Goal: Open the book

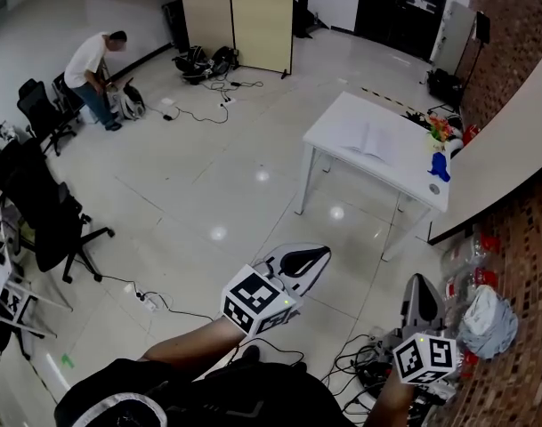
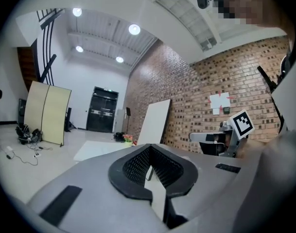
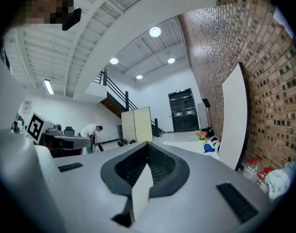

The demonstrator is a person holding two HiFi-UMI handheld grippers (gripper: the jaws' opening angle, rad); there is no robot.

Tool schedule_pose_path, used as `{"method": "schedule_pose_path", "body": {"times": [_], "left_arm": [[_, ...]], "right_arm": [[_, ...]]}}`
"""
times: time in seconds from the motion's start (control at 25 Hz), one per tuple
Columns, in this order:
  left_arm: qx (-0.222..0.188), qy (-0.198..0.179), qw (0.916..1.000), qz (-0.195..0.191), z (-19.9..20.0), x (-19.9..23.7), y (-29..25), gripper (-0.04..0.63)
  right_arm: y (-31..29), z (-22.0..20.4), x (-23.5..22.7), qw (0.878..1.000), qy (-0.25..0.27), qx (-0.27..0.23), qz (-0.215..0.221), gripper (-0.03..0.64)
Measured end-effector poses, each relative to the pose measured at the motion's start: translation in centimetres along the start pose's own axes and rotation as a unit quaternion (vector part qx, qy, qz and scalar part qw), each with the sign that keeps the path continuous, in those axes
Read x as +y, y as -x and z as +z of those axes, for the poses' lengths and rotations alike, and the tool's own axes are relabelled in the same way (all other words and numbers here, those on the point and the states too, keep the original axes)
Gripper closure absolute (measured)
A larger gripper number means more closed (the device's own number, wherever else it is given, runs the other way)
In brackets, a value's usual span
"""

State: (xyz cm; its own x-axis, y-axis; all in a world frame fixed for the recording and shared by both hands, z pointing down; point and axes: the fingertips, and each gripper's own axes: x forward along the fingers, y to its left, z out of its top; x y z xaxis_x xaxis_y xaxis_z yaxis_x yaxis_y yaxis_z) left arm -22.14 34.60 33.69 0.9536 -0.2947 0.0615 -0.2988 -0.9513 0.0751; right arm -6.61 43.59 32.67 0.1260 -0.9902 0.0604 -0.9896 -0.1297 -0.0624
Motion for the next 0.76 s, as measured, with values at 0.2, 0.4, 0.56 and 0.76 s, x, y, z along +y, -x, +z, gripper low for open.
{"method": "schedule_pose_path", "body": {"times": [0.2, 0.4, 0.56, 0.76], "left_arm": [[0.0, 0.004, 1.0, -0.001, -0.2, 0.7, 0.7, 0.6], [-0.004, 0.004, 1.0, -0.007, 0.2, 0.4, 1.5, 0.6], [-0.008, -0.002, 0.9999, -0.007, 0.5, 0.1, 1.4, 0.6], [-0.006, 0.002, 0.9999, -0.01, 0.3, -0.5, 1.3, 0.6]], "right_arm": [[-0.2, -0.1, 0.3, 1.0, 0.0, 0.004, -0.01, 0.615], [0.2, 0.6, 1.1, 1.0, 0.004, -0.003, -0.013, 0.615], [0.5, 1.0, 0.9, 1.0, 0.006, -0.007, -0.013, 0.615], [1.2, 1.1, 0.3, 1.0, 0.008, -0.008, -0.02, 0.615]]}}
